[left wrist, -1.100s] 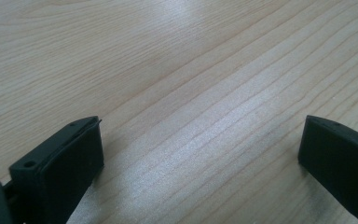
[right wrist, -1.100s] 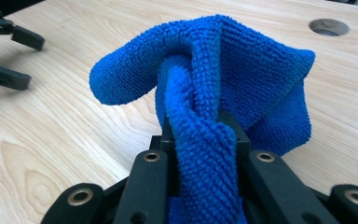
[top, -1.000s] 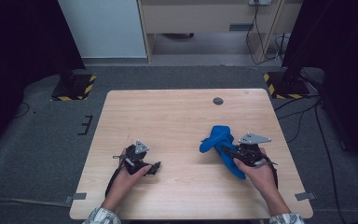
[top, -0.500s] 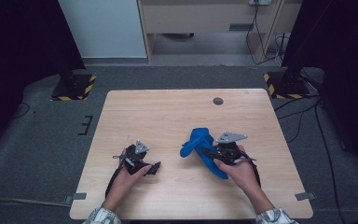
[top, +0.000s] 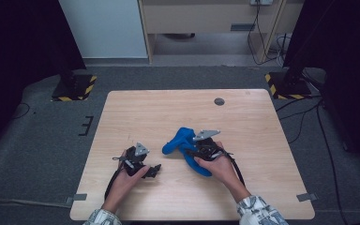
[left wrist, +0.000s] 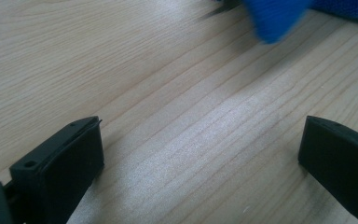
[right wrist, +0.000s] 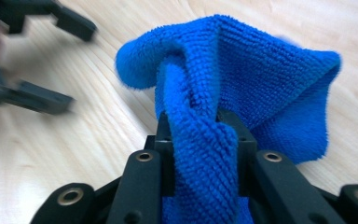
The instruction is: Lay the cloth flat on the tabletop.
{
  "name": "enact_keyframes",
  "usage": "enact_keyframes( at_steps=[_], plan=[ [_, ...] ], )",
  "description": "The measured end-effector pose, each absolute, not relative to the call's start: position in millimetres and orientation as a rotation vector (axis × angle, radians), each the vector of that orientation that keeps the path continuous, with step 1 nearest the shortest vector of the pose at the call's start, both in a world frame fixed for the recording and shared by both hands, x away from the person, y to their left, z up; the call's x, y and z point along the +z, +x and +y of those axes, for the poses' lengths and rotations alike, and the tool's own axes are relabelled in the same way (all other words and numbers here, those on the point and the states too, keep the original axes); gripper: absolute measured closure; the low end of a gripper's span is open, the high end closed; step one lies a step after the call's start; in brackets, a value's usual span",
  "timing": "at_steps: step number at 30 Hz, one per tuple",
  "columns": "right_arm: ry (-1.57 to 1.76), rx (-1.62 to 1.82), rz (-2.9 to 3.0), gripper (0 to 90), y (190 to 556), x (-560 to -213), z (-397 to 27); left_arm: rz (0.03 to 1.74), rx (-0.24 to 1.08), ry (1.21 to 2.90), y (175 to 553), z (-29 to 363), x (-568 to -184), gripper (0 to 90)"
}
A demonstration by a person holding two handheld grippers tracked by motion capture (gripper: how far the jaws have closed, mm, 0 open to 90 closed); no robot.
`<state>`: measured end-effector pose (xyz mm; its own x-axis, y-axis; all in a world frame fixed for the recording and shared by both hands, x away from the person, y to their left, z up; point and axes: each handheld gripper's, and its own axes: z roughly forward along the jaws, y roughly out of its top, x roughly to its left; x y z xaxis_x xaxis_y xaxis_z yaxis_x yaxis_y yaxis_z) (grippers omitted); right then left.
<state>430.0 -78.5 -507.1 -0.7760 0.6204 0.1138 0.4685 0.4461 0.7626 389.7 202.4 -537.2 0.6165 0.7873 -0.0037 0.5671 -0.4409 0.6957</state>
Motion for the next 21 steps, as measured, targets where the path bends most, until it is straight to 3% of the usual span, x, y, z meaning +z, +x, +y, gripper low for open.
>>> enact_keyframes(
  at_steps=[5,10,13,18,20,21],
  plan=[
    [0.99,1.151,2.523,57.1,438,-523,-76,1.033,0.421,2.188,390,203,-535,0.7],
    [1.017,1.116,2.494,25.8,433,-519,-78,1.022,0.433,2.124,388,205,-524,4.5],
    [1.014,1.139,2.47,15.4,425,-509,-82,1.024,0.444,2.09,388,206,-520,4.6],
    [0.981,1.22,2.446,9.6,409,-496,-89,1.018,0.445,2.093,388,203,-519,5.0],
    [0.959,1.24,2.443,13.7,403,-492,-91,1.018,0.444,2.09,388,202,-519,5.1],
    [0.939,1.253,2.438,22.8,398,-489,-92,1.018,0.444,2.09,388,202,-519,5.4]
  ],
)
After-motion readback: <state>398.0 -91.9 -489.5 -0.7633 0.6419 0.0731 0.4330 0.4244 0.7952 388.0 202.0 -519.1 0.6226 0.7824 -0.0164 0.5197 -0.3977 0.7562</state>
